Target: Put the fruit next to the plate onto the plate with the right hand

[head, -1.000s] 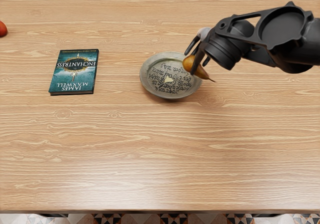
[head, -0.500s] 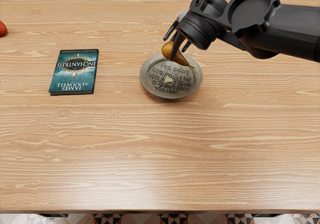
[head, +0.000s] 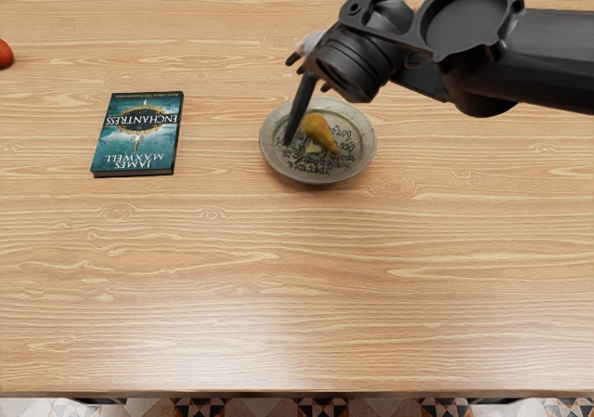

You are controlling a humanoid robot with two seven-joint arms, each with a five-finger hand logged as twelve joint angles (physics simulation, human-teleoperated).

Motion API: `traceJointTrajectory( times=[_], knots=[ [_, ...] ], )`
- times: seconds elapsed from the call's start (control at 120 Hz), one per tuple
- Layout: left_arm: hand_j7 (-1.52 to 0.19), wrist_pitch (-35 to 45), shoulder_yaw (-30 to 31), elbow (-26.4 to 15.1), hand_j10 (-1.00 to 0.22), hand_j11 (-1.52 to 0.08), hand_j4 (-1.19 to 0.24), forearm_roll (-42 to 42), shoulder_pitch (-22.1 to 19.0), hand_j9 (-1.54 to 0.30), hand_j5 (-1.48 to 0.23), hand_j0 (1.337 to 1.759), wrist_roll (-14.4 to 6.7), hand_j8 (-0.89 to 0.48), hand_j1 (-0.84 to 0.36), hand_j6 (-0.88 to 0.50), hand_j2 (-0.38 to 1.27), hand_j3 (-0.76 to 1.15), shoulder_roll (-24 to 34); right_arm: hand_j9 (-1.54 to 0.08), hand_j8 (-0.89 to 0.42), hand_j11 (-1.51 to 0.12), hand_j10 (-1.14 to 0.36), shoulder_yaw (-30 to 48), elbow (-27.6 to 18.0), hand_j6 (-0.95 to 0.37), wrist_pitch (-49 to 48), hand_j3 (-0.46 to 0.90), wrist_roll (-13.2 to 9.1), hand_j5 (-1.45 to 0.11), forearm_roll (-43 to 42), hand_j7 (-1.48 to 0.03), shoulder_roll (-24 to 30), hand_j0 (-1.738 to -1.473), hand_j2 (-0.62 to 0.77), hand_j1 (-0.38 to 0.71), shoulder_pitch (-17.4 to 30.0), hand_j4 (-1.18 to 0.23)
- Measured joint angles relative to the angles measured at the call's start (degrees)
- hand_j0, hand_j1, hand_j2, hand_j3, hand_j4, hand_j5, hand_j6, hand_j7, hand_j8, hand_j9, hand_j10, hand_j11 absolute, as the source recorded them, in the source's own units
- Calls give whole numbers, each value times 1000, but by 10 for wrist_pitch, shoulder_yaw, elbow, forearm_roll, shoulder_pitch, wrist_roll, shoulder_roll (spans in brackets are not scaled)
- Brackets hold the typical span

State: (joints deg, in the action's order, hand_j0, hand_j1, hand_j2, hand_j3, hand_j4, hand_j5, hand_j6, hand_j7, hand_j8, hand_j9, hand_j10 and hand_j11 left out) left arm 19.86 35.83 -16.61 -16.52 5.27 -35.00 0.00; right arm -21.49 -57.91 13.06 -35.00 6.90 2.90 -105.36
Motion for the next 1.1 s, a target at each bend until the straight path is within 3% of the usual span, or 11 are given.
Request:
traceJointTrajectory(
  times=[0.208,0.317,0.392,0.508,0.608,0.733,0.933,1.1],
  knots=[
    [0,0,0,0,0,0,0,0,0,0,0,1658,0,0,349,0,0,0,0,-77,-49,-77,-59,191,-235,-49,15,0,0,-77,1,-76,130,-1658,15,-288,25,-59],
    [0,0,0,0,0,0,0,0,0,0,0,1658,0,0,349,0,0,0,0,-64,-44,-64,-49,295,-337,-44,-19,0,0,-64,1,-64,181,-1658,6,-296,99,-49],
    [0,0,0,0,0,0,0,0,0,0,0,1658,0,0,349,0,0,0,0,-60,-42,-60,-46,374,-374,-43,-96,0,0,-60,0,-60,213,-1658,2,-298,187,-47],
    [0,0,0,0,0,0,0,0,0,0,0,1658,0,0,349,0,0,0,0,-55,-40,-55,-43,448,-397,-41,-225,0,0,-56,1,-55,254,-1658,-2,-300,295,-43],
    [0,0,0,0,0,0,0,0,0,0,0,1658,0,0,349,0,0,0,0,-51,-38,-51,-39,474,-403,-38,-310,0,0,-51,21,-50,304,-1658,-4,-304,334,-39],
    [0,0,0,0,0,0,0,0,0,0,0,1658,0,0,349,0,0,0,0,-47,-35,-47,-36,487,-405,-35,-426,0,0,-47,91,-47,424,-1658,-5,-306,373,-36],
    [0,0,0,-1,0,0,0,-1,-2,0,0,1658,0,0,349,0,0,0,0,-44,-33,-44,-33,491,-395,-32,-473,0,0,-44,157,-44,566,-1658,-6,-309,434,-33],
    [0,0,2,0,0,0,0,0,-2,0,0,1658,0,0,349,0,0,0,0,-41,-30,-41,-30,490,-376,-29,-479,0,0,-41,182,-41,628,-1658,-6,-312,449,-30]
  ],
)
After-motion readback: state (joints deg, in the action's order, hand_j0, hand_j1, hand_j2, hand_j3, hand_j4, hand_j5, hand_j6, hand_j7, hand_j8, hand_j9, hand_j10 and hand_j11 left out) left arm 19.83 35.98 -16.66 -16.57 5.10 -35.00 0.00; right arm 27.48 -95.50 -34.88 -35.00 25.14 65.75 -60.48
